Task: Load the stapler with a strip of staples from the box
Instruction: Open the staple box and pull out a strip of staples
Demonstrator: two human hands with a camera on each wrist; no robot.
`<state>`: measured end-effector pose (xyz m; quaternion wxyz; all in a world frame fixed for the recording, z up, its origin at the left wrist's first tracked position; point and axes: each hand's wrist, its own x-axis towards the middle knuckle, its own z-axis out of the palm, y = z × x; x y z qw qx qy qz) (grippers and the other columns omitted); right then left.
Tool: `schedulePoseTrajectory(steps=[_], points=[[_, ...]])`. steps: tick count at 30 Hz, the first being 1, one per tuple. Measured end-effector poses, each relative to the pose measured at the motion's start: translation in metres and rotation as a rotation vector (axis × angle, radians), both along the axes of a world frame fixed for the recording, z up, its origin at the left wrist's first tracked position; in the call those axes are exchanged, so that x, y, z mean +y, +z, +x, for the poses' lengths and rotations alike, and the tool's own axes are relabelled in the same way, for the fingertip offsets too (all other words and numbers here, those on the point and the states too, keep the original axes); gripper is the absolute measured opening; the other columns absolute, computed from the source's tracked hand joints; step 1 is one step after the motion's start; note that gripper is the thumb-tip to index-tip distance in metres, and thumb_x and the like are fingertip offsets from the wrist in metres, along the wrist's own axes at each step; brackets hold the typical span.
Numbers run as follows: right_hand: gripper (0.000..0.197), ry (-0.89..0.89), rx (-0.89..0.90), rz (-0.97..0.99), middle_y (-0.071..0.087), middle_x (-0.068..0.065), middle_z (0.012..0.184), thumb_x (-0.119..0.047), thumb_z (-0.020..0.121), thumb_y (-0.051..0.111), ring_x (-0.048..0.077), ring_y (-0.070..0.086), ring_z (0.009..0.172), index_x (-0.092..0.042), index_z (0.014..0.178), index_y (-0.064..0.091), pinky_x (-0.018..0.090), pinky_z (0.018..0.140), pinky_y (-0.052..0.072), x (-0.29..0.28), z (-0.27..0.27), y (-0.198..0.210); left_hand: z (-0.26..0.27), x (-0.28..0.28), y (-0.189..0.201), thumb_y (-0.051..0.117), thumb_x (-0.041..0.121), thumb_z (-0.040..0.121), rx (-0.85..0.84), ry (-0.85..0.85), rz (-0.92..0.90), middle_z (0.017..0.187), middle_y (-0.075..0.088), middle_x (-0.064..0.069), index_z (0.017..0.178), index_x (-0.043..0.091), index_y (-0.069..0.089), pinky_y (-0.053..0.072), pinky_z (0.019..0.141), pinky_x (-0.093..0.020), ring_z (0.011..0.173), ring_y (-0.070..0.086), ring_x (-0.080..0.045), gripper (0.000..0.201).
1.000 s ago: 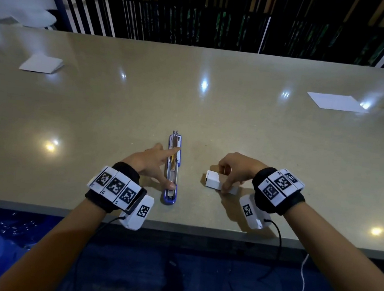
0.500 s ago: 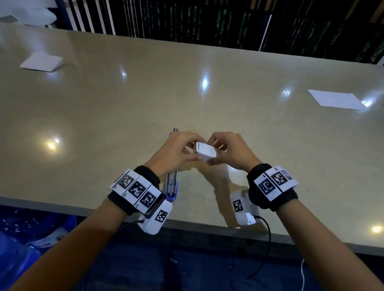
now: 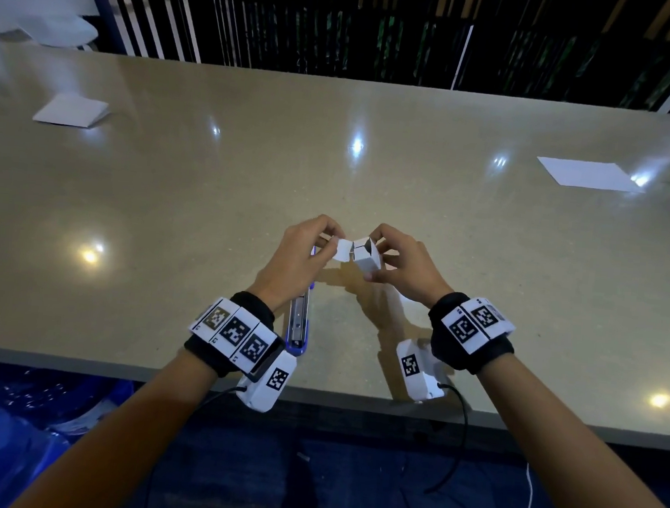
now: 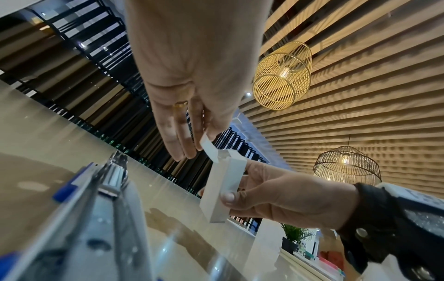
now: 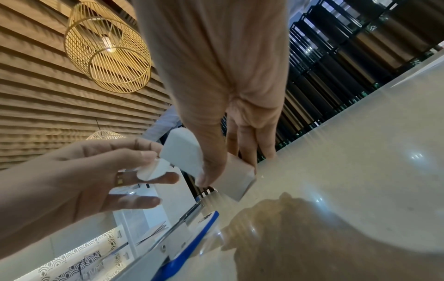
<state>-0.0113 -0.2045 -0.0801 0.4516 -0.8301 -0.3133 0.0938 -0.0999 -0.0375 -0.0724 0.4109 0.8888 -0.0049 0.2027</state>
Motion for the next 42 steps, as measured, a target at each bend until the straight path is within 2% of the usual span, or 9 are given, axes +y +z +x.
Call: schedulePoseTrajectory(steps=[2, 6, 10, 12, 18, 26, 32, 37, 42], points=[[0.039, 0.014, 0.019, 0.033, 0.062, 0.010, 0.094, 0.005, 0.067, 0.078, 0.025, 0.058, 0.088, -0.013, 0.089, 0.052, 0.029, 0.077, 0.055, 0.001, 0.000, -0.001, 0.002, 0.002, 0.001, 0.055, 0.007, 0.093, -0.043, 0.013, 0.080, 0.101, 0.062, -0.002, 0.100, 0.005, 0.064, 0.048, 0.079, -0.019, 0.087, 0.056, -0.009, 0.012], [0.039, 0.025, 0.045, 0.085, 0.065, 0.009, 0.097, 0.002, 0.067, 0.080, 0.024, 0.061, 0.093, -0.009, 0.095, 0.054, 0.034, 0.078, 0.055, 0.003, 0.000, -0.001, 0.003, 0.004, 0.001, 0.066, 0.003, 0.083, -0.072, -0.027, 0.160, 0.105, 0.060, -0.001, 0.100, 0.011, 0.066, 0.046, 0.083, -0.020, 0.097, 0.056, -0.011, 0.018], [0.037, 0.029, -0.003, 0.106, 0.061, -0.008, 0.085, 0.001, 0.070, 0.078, 0.006, 0.058, 0.081, -0.008, 0.094, 0.053, 0.011, 0.051, 0.047, 0.003, 0.000, 0.000, 0.002, -0.001, 0.004, 0.059, 0.009, 0.091, -0.068, -0.058, 0.069, 0.103, 0.069, -0.002, 0.104, 0.008, 0.067, 0.047, 0.081, -0.008, 0.090, 0.061, -0.003, 0.015], [0.036, 0.024, -0.020, 0.115, 0.059, -0.013, 0.083, 0.001, 0.071, 0.077, 0.002, 0.056, 0.078, -0.005, 0.096, 0.053, 0.010, 0.048, 0.045, 0.003, 0.000, -0.001, 0.002, -0.004, 0.005, 0.057, 0.011, 0.093, -0.054, -0.078, 0.017, 0.101, 0.069, 0.001, 0.104, 0.008, 0.065, 0.049, 0.084, -0.007, 0.090, 0.063, -0.001, 0.014], [0.035, 0.039, -0.009, 0.148, 0.058, -0.014, 0.082, 0.002, 0.071, 0.077, 0.001, 0.057, 0.076, -0.010, 0.093, 0.052, 0.016, 0.053, 0.048, 0.003, 0.001, 0.000, 0.003, -0.007, 0.006, 0.065, 0.011, 0.088, -0.093, -0.039, -0.007, 0.091, 0.067, 0.006, 0.095, 0.007, 0.067, 0.052, 0.078, -0.005, 0.085, 0.062, 0.008, 0.008], [0.034, 0.056, 0.002, 0.136, 0.060, -0.011, 0.086, 0.002, 0.072, 0.077, 0.009, 0.059, 0.085, -0.010, 0.095, 0.054, 0.025, 0.062, 0.056, 0.005, 0.000, -0.002, 0.003, -0.006, 0.007, 0.071, 0.018, 0.083, -0.126, -0.026, 0.026, 0.103, 0.071, 0.001, 0.095, 0.012, 0.074, 0.058, 0.085, -0.039, 0.096, 0.066, -0.013, 0.014], [0.035, 0.064, 0.009, 0.125, 0.064, 0.001, 0.094, 0.001, 0.074, 0.075, 0.012, 0.061, 0.086, -0.005, 0.101, 0.055, 0.025, 0.063, 0.057, 0.004, -0.001, -0.003, 0.004, -0.003, 0.008, 0.073, 0.026, 0.081, -0.130, -0.070, 0.060, 0.105, 0.067, 0.010, 0.105, 0.024, 0.076, 0.056, 0.085, -0.034, 0.101, 0.061, -0.007, 0.024], [0.032, 0.062, 0.009, 0.127, 0.059, -0.005, 0.091, -0.001, 0.076, 0.075, 0.018, 0.060, 0.089, -0.014, 0.096, 0.053, 0.030, 0.064, 0.058, 0.003, -0.004, -0.001, 0.009, -0.001, 0.006, 0.069, 0.022, 0.085, -0.189, -0.055, 0.176, 0.111, 0.067, 0.001, 0.104, 0.021, 0.077, 0.054, 0.091, -0.036, 0.102, 0.055, -0.004, 0.020], [0.035, 0.103, -0.001, 0.144, 0.059, -0.011, 0.092, 0.001, 0.076, 0.074, 0.016, 0.057, 0.092, -0.013, 0.103, 0.055, 0.021, 0.064, 0.054, 0.006, -0.008, 0.002, 0.008, -0.003, 0.007, 0.068, 0.027, 0.086, -0.233, -0.020, 0.199, 0.112, 0.066, 0.001, 0.111, 0.020, 0.073, 0.056, 0.088, -0.033, 0.099, 0.056, -0.003, 0.027]])
